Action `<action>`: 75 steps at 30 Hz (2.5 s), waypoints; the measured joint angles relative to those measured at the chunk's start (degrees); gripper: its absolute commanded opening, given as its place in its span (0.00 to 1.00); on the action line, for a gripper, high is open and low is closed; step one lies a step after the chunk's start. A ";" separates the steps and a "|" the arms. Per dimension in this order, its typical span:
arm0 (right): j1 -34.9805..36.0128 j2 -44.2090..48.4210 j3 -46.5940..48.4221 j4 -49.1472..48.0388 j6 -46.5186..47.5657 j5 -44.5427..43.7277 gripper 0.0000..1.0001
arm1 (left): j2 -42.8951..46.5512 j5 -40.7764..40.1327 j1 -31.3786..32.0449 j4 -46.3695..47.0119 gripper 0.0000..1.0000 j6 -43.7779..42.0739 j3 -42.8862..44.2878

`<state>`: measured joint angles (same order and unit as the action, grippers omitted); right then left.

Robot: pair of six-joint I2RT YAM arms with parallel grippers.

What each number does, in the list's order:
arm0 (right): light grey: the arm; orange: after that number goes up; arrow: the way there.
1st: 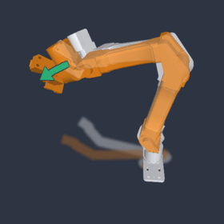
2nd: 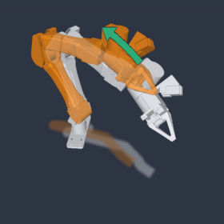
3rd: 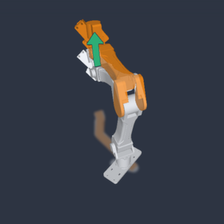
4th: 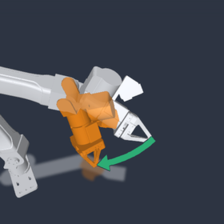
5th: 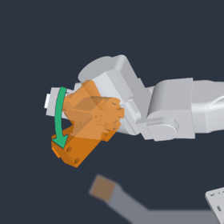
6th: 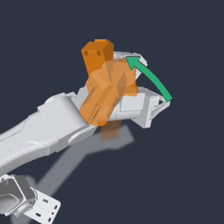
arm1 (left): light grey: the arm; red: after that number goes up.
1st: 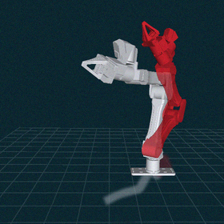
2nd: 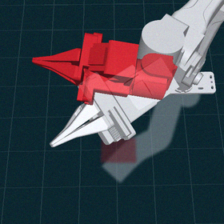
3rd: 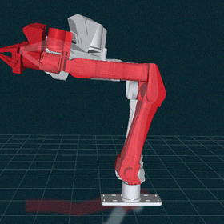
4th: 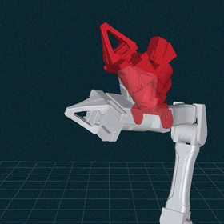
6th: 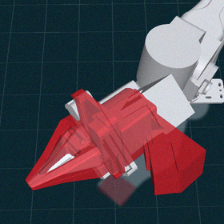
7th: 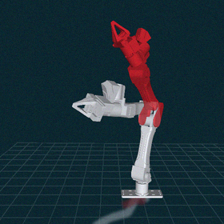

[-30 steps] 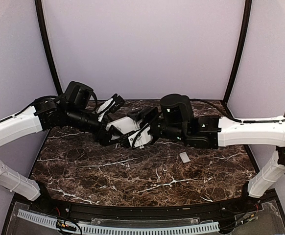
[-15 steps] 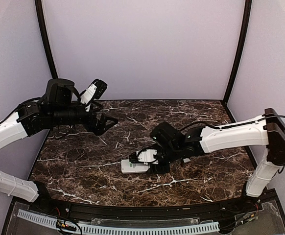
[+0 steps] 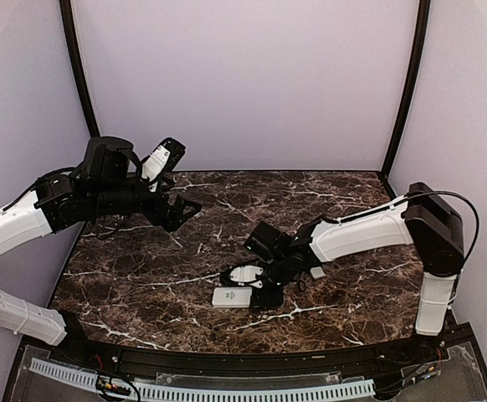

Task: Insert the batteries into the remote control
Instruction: Place the remote control without batteries at the center of the board, then pick up the battery at the center of the board.

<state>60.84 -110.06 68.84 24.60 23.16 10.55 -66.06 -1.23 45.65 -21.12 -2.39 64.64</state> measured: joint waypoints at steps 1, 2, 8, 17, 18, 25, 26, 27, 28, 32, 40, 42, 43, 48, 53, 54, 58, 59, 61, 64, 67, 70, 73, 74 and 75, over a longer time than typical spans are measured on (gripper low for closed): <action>0.00 -0.09 0.17 0.15 -0.02 0.00 0.65 | 0.00 -0.04 0.00 0.00 0.99 -0.02 0.00; 0.00 -0.20 0.33 0.33 0.04 -0.02 0.67 | 0.00 -0.09 0.00 0.00 0.99 -0.07 0.00; -0.04 -0.63 1.14 1.31 0.98 0.02 0.72 | 0.00 -0.17 0.00 -0.04 0.99 -0.48 0.00; -0.15 -0.87 1.90 2.64 4.39 -1.22 0.71 | -0.31 -0.24 0.00 -0.42 0.99 -1.03 0.00; -0.17 -0.87 1.97 2.71 4.74 -1.42 0.71 | -0.33 -0.26 0.00 -0.44 0.99 -1.07 0.00; -0.74 -0.85 2.67 3.43 6.29 -2.99 0.71 | -0.35 -0.35 0.00 -0.44 0.99 -1.44 0.00; -0.81 -0.85 2.73 3.54 6.43 -3.15 0.71 | -0.37 -0.37 0.00 -0.44 0.99 -1.44 0.00; -0.81 -0.85 2.75 3.69 6.56 -3.21 0.71 | -0.37 -0.37 0.00 -0.44 0.99 -1.46 0.00; -0.85 -0.85 2.80 3.82 6.58 -3.26 0.71 | -0.35 -0.37 0.00 -0.46 0.99 -1.46 0.00; -0.87 -0.81 3.39 5.11 6.60 -2.73 0.71 | -0.37 -0.37 0.00 -0.46 0.99 -1.46 0.00; -4.85 12.92 3.61 4.09 0.61 5.16 0.46 | -0.37 -0.52 0.00 -1.01 0.99 -1.49 -0.02; -10.32 18.60 4.83 1.75 -5.88 5.22 0.32 | -0.35 -0.70 0.00 -1.33 0.99 -1.49 -0.02; -13.09 20.31 5.62 0.81 -8.41 4.37 0.31 | -0.35 -0.81 0.00 -1.40 0.99 -1.49 -0.07; -30.10 20.63 11.89 2.34 -25.07 -6.51 0.33 | -0.35 -1.03 0.00 -1.73 0.99 -1.49 -0.35; -38.01 11.80 14.40 9.70 -32.24 -12.33 0.36 | -0.35 -1.22 0.00 -1.77 0.99 -1.49 -0.39; -38.75 9.53 14.82 11.45 -32.83 -12.92 0.36 | -0.35 -1.25 0.00 -1.79 0.99 -1.49 -0.42; -40.48 1.18 15.93 16.48 -34.14 -13.88 0.34 | -0.35 -1.36 0.00 -1.92 0.99 -1.49 -0.44; -40.96 0.02 15.98 17.00 -34.34 -14.08 0.34 | -0.35 -1.36 0.00 -1.97 0.99 -1.51 -0.44; -41.64 -1.97 16.02 18.01 -34.91 -14.45 0.33 | -0.35 -1.36 0.00 -2.10 0.99 -1.51 -0.46; -42.42 -3.23 16.63 18.34 -35.71 -14.69 0.32 | -0.39 -1.38 -0.07 -2.45 0.99 -1.51 -0.46; -43.25 -4.52 18.64 18.08 -35.98 -14.67 0.31 | -0.68 -1.40 -0.11 -2.51 0.99 -1.53 -0.46; -43.76 -6.05 20.57 17.62 -35.98 -14.71 0.30 | -1.05 -1.38 -0.11 -2.58 0.99 -1.55 -0.46; -44.06 -7.89 21.51 17.00 -36.00 -14.88 0.27 | -1.31 -1.40 -0.11 -2.64 0.99 -1.62 -0.46; -44.13 -8.28 21.51 16.96 -35.95 -14.91 0.27 | -1.36 -1.42 -0.11 -2.64 0.99 -1.68 -0.46; -44.17 -8.76 21.51 17.00 -36.04 -14.93 0.27 | -1.38 -1.42 -0.11 -2.67 0.99 -1.73 -0.46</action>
<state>16.67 -118.83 90.35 41.60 -12.88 -4.38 -67.44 -2.66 45.54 -23.79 -4.12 64.18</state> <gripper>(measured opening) 0.279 0.989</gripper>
